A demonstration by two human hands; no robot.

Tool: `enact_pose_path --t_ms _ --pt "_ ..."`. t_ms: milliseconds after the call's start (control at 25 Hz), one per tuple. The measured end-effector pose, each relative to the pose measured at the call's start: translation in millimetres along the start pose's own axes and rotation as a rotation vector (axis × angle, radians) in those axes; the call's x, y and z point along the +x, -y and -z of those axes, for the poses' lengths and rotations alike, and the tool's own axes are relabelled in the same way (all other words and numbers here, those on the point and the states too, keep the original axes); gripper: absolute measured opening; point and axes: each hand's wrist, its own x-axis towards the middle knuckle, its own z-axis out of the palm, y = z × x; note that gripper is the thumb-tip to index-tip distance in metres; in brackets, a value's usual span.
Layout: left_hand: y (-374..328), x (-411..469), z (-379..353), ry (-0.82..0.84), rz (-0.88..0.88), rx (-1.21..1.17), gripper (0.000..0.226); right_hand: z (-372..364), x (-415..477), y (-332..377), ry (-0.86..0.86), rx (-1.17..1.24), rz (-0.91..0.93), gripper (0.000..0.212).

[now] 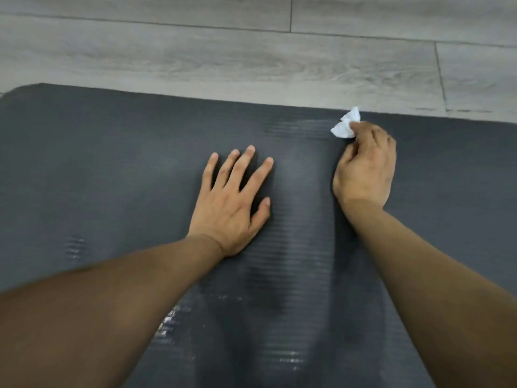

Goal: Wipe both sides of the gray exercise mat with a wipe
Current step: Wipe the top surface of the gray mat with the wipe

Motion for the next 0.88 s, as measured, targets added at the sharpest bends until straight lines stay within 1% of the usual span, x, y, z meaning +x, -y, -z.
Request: enact_pose_path --t_ms 120,160,240,440,560,600,640,680,720,800,840,880 --pt "40 -49 5 0.018 0.153 -0.024 0.068 -1 7 0 0.011 0.010 -0.005 0.042" --pt "54 -71 5 0.034 0.167 -0.034 0.069 -2 6 1 0.012 0.019 -0.008 0.042" --pt "70 -96 0 0.037 0.167 -0.050 0.070 -3 4 -3 -0.031 -0.001 -0.020 0.041" --pt "69 -89 -1 0.017 0.149 -0.049 0.070 -1 4 4 -0.017 0.022 -0.046 0.038" --pt "71 -91 -3 0.001 0.137 -0.039 0.070 -7 9 21 -0.016 -0.015 -0.146 0.045" --pt "71 -92 -5 -0.008 0.136 -0.044 0.070 -17 8 37 -0.006 -0.023 -0.150 0.047" --pt "71 -92 -6 -0.013 0.131 -0.047 0.070 -30 6 63 0.026 -0.002 -0.097 0.046" --pt "71 -91 -6 -0.010 0.123 -0.042 0.070 -46 2 95 0.081 0.039 0.008 0.043" --pt "72 -90 -5 -0.006 0.123 -0.034 0.070 -61 -5 133 0.181 0.070 0.139 0.040" --pt "73 -90 -5 -0.012 0.128 -0.025 0.070 -80 -22 191 0.456 0.016 0.439 0.034" --pt "73 -90 -5 -0.016 0.126 -0.028 0.070 -81 -20 194 0.535 -0.055 0.563 0.032" --pt "72 -90 -5 -0.020 0.126 -0.027 0.070 -74 -9 182 0.534 -0.095 0.609 0.029"
